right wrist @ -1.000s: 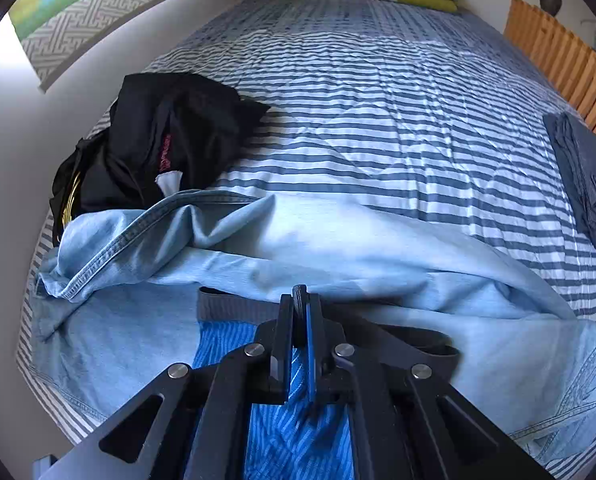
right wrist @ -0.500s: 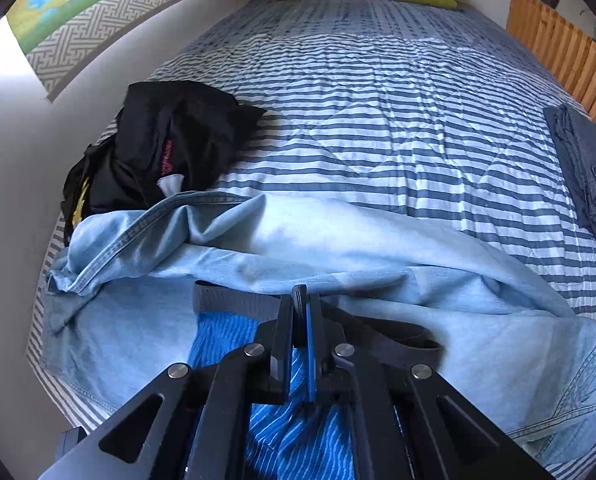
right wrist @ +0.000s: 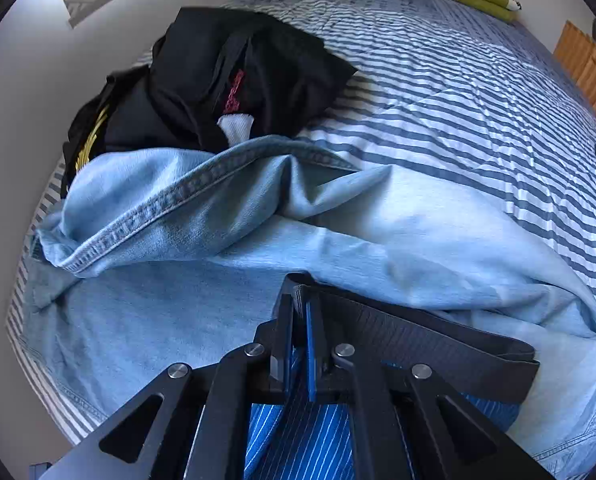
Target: Organize objects
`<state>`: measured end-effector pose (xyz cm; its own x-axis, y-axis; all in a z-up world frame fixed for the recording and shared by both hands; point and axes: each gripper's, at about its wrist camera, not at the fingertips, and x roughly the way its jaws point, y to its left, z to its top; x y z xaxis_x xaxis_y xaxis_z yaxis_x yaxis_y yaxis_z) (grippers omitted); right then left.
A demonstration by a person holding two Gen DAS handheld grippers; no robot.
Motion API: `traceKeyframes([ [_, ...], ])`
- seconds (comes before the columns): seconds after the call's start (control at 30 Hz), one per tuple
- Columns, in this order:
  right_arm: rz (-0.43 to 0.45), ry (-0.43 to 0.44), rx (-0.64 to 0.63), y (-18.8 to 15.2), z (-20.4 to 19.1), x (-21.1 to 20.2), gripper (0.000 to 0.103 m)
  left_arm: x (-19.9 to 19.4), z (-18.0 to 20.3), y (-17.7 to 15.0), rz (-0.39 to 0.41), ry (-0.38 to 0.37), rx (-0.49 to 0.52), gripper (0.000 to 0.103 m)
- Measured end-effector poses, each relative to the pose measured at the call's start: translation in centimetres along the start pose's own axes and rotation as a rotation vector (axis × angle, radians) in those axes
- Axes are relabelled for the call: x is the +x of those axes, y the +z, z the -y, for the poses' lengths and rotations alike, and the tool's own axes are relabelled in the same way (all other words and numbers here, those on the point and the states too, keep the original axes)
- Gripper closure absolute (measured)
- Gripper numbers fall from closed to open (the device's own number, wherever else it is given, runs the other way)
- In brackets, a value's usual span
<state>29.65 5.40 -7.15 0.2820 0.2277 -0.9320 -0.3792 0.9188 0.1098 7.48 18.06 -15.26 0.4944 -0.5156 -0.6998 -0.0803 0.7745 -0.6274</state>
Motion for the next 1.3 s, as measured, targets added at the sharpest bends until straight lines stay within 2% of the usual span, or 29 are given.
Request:
traceKeyframes([
  [0.07, -0.014, 0.016, -0.023, 0.2, -0.3, 0.4, 0.094, -0.3, -0.5, 0.1, 0.005, 0.007, -0.007, 0.099],
  [0.13, -0.036, 0.072, -0.057, 0.5, -0.5, 0.7, 0.085, -0.5, -0.9, 0.1, 0.012, 0.008, -0.027, 0.099],
  [0.2, -0.021, 0.133, -0.063, 0.7, -0.1, -0.4, 0.084, -0.8, -1.4, 0.1, 0.027, 0.022, -0.057, 0.099],
  [0.3, 0.045, 0.208, -0.036, 0.7, 2.0, -3.7, 0.076, -1.0, -1.8, 0.0, -0.006, 0.025, -0.075, 0.083],
  [0.37, 0.096, 0.230, -0.015, 0.1, 4.3, -6.4, 0.071, -2.4, -1.6, 0.0, 0.016, 0.044, -0.052, 0.078],
  [0.47, 0.184, 0.214, 0.023, -2.3, 8.9, -10.4, 0.068, -4.0, -0.6, 0.8, 0.056, 0.048, -0.022, 0.067],
  [0.53, 0.199, 0.188, 0.061, -4.1, 11.8, -11.5, 0.066, -4.2, 0.4, 2.5, 0.072, 0.061, 0.018, 0.047],
  [0.6, 0.193, 0.174, 0.103, -6.3, 14.4, -11.5, 0.066, -4.0, 1.3, 4.1, 0.086, 0.065, 0.049, 0.042],
  [0.7, 0.154, 0.137, 0.151, -8.8, 17.2, -9.8, 0.066, -1.4, 3.3, 7.5, 0.066, 0.103, 0.134, 0.041],
  [0.8, 0.112, 0.150, 0.164, -9.7, 17.9, -7.8, 0.066, 1.9, 4.0, 10.1, 0.021, 0.131, 0.178, 0.040],
  [1.0, 0.061, 0.189, 0.161, -9.9, 17.5, -4.2, 0.066, 5.8, 2.1, 13.8, -0.014, 0.240, 0.156, 0.040],
  [1.1, 0.048, 0.201, 0.153, -9.7, 17.5, -3.0, 0.066, 6.6, 1.5, 15.1, -0.016, 0.203, 0.142, 0.040],
  [1.23, 0.040, 0.219, 0.151, -9.1, 17.4, -1.7, 0.066, 7.0, 1.2, 16.0, -0.025, 0.205, 0.160, 0.039],
  [1.3, 0.035, 0.233, 0.163, -9.0, 17.6, -1.3, 0.066, 6.8, 1.4, 16.5, -0.036, 0.177, 0.157, 0.039],
])
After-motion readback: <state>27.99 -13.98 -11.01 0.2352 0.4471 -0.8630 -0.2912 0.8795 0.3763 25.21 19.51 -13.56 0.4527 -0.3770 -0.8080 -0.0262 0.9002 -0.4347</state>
